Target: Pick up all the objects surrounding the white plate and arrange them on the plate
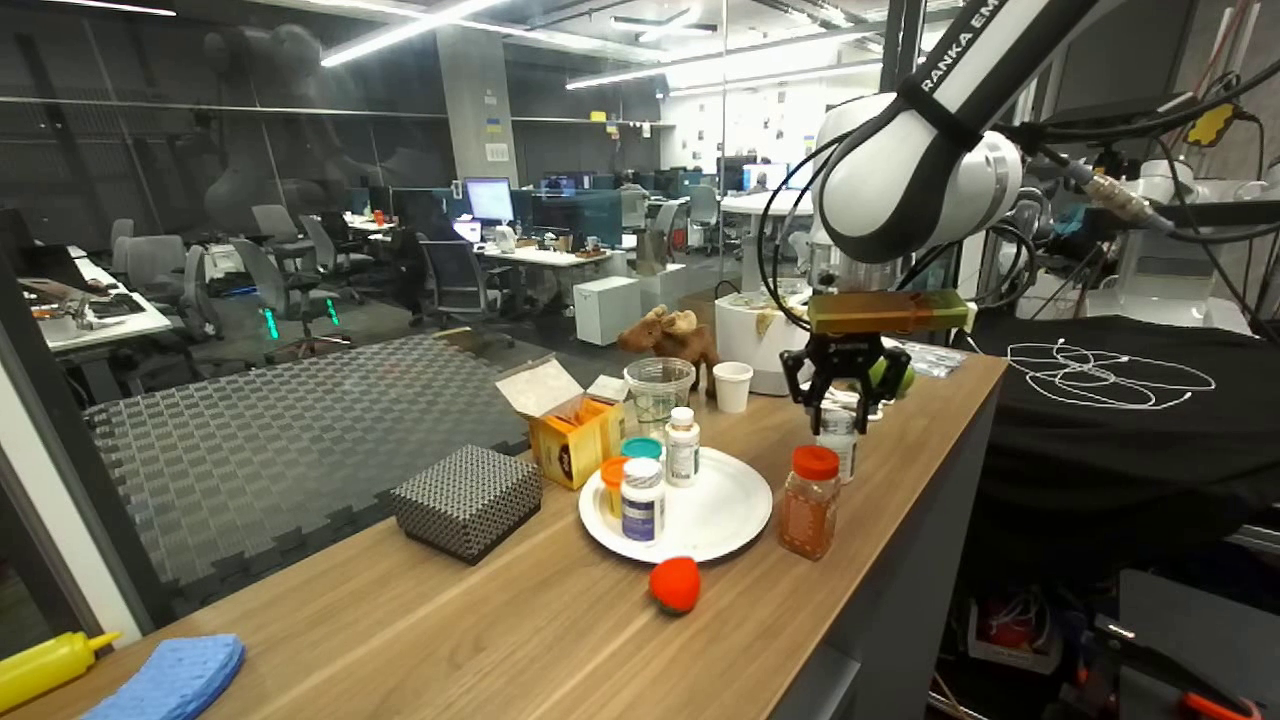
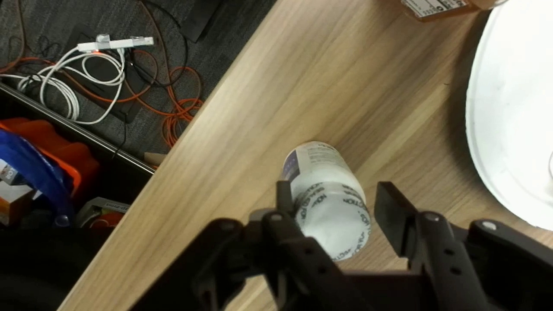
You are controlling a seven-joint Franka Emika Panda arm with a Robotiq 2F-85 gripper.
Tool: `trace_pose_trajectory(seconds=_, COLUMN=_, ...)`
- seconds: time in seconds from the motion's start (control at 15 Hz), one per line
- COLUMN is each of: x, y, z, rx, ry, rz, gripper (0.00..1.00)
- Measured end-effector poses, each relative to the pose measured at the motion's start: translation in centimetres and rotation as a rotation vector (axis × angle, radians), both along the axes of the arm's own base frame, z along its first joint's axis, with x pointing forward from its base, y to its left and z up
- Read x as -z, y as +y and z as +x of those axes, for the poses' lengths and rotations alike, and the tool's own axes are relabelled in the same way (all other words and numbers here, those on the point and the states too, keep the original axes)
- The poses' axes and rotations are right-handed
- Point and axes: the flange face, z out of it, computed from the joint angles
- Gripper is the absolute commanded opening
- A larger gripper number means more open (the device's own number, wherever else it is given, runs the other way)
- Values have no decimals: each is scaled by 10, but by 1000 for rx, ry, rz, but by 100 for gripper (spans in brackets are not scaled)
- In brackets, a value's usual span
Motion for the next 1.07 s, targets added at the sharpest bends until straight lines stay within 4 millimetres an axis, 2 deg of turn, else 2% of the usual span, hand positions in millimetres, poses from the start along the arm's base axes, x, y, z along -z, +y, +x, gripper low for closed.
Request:
trace_pose_trajectory(seconds=0.07, x=1, y=-1, z=0, rx=2, ry=1, rz=0, gripper=19)
trace_pose_trajectory(seconds=0.4, x=-1, y=-3, z=1, rx=5, ry=-15, rz=-5, gripper=19)
trace_pose_trajectory(seconds=0.6, x=-10, y=0, z=5, rx=-18, ry=-43, rz=-26, gripper=19)
trace_pose_trajectory(seconds=0.87, x=-44, y=20, z=11, rx=-89, ry=-83, rz=-111, gripper=19)
trace_pose_trajectory(seconds=1.07, x=-79, y=49, z=13, rx=-152, ry=-102, rz=-160, gripper=19)
